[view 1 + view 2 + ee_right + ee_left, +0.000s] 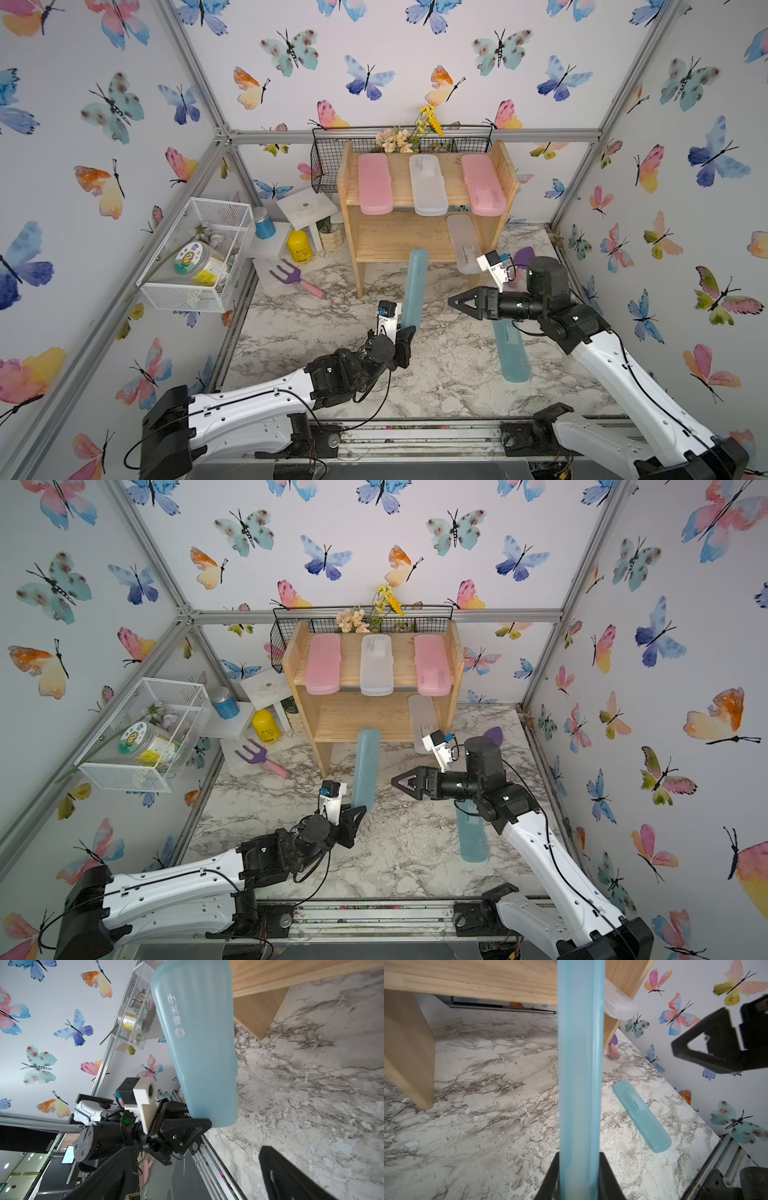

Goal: Remove the pencil cases from the shelf
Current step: Pick up the pencil case from the shelf.

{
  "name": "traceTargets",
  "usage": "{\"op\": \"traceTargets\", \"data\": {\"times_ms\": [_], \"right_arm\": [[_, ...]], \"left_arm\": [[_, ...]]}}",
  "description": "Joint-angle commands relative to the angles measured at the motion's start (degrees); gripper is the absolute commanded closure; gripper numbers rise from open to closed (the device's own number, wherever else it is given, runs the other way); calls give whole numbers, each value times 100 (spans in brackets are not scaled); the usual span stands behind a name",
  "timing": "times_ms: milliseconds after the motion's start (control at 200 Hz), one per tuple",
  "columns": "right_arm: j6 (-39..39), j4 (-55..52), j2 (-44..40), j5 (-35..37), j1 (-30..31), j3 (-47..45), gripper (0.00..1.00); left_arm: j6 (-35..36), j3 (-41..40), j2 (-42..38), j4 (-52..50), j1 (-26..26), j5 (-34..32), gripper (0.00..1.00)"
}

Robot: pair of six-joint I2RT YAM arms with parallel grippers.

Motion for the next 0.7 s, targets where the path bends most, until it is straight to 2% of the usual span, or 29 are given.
{"op": "traceTargets", "data": {"times_ms": [0, 355, 696], "right_arm": [[156, 423, 138, 452, 216, 65, 1], [278, 996, 848, 926, 1161, 306, 1], [332, 1225, 1461, 1406, 1755, 658, 1]], "left_arm": [[100, 137, -35, 44, -106, -480, 91], [-105, 71, -186, 12, -222, -419, 90], [-178, 28, -133, 7, -240, -411, 88]]}}
